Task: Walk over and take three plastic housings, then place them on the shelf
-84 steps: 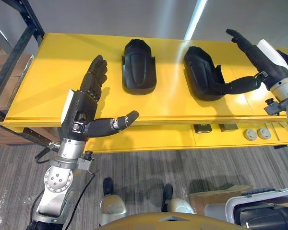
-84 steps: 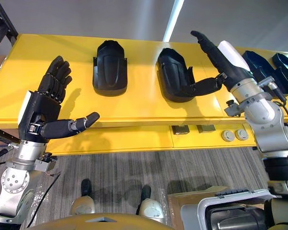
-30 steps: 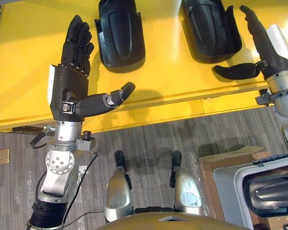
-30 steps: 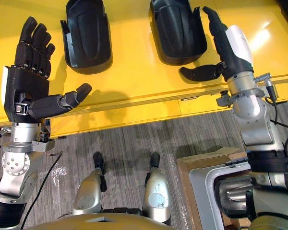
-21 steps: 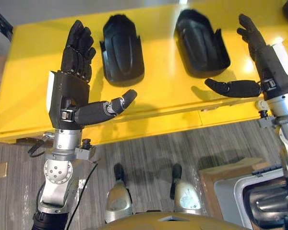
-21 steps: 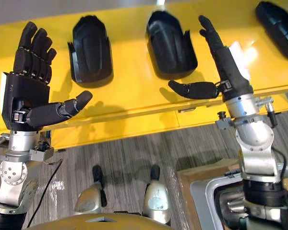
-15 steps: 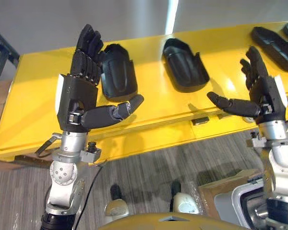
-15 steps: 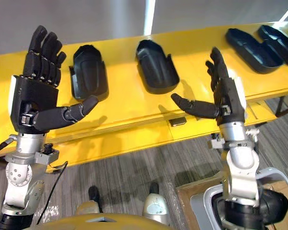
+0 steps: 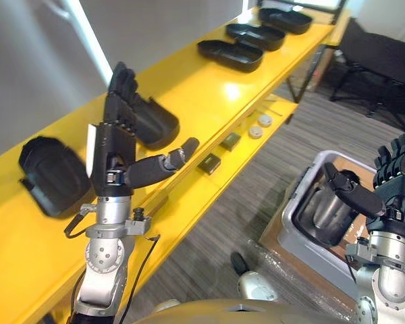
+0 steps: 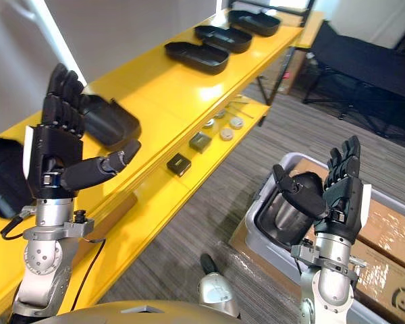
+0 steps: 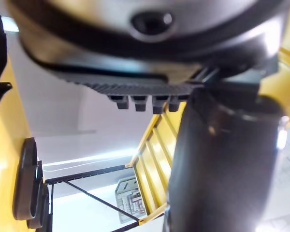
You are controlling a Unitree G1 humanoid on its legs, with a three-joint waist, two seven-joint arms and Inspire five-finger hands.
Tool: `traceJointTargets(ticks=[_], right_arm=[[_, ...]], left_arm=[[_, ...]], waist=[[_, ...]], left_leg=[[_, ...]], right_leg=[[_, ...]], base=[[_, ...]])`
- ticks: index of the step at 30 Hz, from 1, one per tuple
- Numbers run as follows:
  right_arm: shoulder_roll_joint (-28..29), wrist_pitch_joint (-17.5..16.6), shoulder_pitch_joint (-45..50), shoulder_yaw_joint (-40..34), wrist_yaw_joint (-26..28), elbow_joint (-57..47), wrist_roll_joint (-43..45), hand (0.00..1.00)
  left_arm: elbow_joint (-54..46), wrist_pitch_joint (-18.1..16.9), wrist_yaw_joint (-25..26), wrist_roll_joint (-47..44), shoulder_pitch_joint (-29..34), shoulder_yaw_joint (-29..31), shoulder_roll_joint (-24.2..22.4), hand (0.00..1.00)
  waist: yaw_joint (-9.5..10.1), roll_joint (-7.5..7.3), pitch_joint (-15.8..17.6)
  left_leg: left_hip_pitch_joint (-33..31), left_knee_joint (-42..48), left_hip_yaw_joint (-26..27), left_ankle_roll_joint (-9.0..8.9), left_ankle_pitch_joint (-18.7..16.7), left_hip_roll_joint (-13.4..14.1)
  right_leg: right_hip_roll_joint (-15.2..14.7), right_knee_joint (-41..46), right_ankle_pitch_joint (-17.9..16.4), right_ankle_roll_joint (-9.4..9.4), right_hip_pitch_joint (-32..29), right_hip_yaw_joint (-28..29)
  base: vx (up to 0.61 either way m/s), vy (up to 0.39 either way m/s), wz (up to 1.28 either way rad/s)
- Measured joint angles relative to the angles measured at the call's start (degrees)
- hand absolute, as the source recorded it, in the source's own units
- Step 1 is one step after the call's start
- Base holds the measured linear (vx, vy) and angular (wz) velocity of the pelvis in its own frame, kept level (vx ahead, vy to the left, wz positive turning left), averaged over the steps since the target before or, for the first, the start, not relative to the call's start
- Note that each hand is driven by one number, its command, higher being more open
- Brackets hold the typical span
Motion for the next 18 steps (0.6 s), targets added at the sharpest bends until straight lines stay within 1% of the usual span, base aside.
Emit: traceJointTargets(ticks=[1,2,3,4,5,6,7,8,11,12,15,17,18], right_arm=[[0.2,-0.2,-0.7,2.2,0.0,0.0,0.1,1.0],[0.4,-0.2,-1.5,5.0,0.1,0.0,-0.1,1.0],[0.4,-0.2,-2.0,6.4,0.2,0.0,-0.2,1.0],[0.4,-0.2,-3.2,9.7,0.7,0.1,-0.5,1.0],[0.4,-0.2,-4.7,12.1,1.5,0.7,-0.5,1.0],[0.4,-0.2,-5.6,12.8,2.2,1.4,-0.6,1.0],[0.4,-0.2,-6.9,13.5,2.8,2.4,-0.6,1.0],[0.4,-0.2,-7.4,13.5,2.9,2.9,-0.6,1.0],[-0.7,-0.2,-9.8,12.8,2.7,6.5,-0.5,1.0],[-1.0,-0.1,-10.2,12.8,2.7,7.2,-0.4,1.0],[-3.2,-0.2,-13.4,13.1,2.9,9.6,-0.4,1.0],[-5.2,-0.3,-19.2,13.2,2.3,13.2,-0.5,1.0],[-5.4,-0.3,-20.7,13.2,1.8,14.2,-0.5,1.0]], left_arm=[[-0.2,0.1,0.0,0.0,0.8,0.3,-0.3,1.0],[-0.2,0.5,0.0,0.0,2.1,0.6,-1.0,1.0],[-0.2,0.8,0.0,0.0,2.8,0.7,-1.6,1.0],[-0.1,1.5,0.3,0.1,4.1,0.8,-2.8,1.0],[-0.1,2.0,0.7,0.2,5.5,0.8,-3.6,1.0],[-0.1,2.2,0.9,0.2,6.2,0.9,-3.8,1.0],[-0.1,2.7,1.1,0.3,7.2,1.2,-3.9,1.0],[-0.1,2.7,1.2,0.3,7.7,1.5,-3.9,1.0],[0.0,2.7,2.2,0.2,9.4,3.9,-3.9,1.0],[0.0,2.7,2.6,0.2,9.3,4.3,-3.9,1.0],[0.0,1.7,5.3,0.1,7.7,4.8,-3.8,1.0],[1.2,0.4,8.6,0.2,2.8,4.3,-3.7,1.0],[1.7,0.2,9.5,0.2,1.1,3.8,-3.7,1.0]], waist=[[0.85,-0.03,0.0],[2.0,-0.19,0.0],[2.57,-0.25,0.0],[3.88,-0.38,0.1],[5.13,-0.57,0.2],[5.62,-0.7,0.3],[6.7,-0.85,0.4],[6.98,-0.88,0.5],[6.88,-0.78,0.7],[6.95,-0.76,1.1],[7.03,-0.41,3.5],[7.29,-0.34,7.4],[7.46,-0.21,8.3]], left_leg=[[0.0,0.5,0.8,0.12,-0.3,-0.2],[0.0,0.6,1.8,0.16,-0.3,-0.6],[0.0,0.6,2.3,0.22,-0.3,-0.8],[-0.2,0.5,3.2,0.31,-0.3,-1.1],[-0.3,0.5,4.1,0.48,-0.4,-1.1],[-0.3,0.5,4.3,0.65,-0.5,-1.1],[-0.3,0.5,4.5,1.11,-0.8,-1.1],[-0.4,0.5,4.3,1.14,-0.8,-1.1],[-2.1,0.9,2.0,1.13,-0.8,-1.0],[-2.2,1.0,1.7,1.15,-0.8,-1.0],[-5.3,3.8,-0.3,1.78,-1.3,-1.1],[-9.4,7.4,-2.4,1.73,-1.3,-1.3],[-10.5,8.7,-3.0,1.73,-1.3,-1.3]], right_leg=[[0.1,-0.1,0.8,0.59,-0.4,0.9],[0.0,-0.3,1.4,0.49,-1.0,1.3],[-0.2,-0.7,1.8,0.26,-1.2,1.3],[-0.6,-2.0,2.5,-0.55,-1.4,1.3],[-1.2,-3.2,3.1,-1.51,-1.7,-0.2],[-1.7,-3.4,3.2,-1.63,-1.8,-2.0],[-2.4,-3.5,3.7,-2.33,-1.9,-5.0],[-2.6,-3.5,3.8,-2.41,-2.0,-5.9],[-3.3,-3.1,4.1,-2.23,-2.5,-9.2],[-3.3,-3.1,4.1,-2.21,-2.5,-9.3],[-3.6,-2.5,4.1,-2.19,-4.0,-10.5],[-3.6,1.8,3.5,-2.74,-8.2,-11.9],[-3.6,3.6,3.3,-2.48,-9.4,-12.6]], base=[[-0.01,0.094,-0.53],[-0.03,0.064,-0.49],[-0.04,0.05,-0.45],[-0.06,0.034,-0.43],[-0.07,0.024,-0.4],[-0.06,0.004,-0.28],[-0.03,-0.009,-0.08],[-0.01,-0.016,0.09],[0.02,-0.014,0.3],[0.05,-0.004,0.25],[0.0,0.002,0.17],[-0.04,-0.021,0.21],[-0.07,-0.06,0.16]])
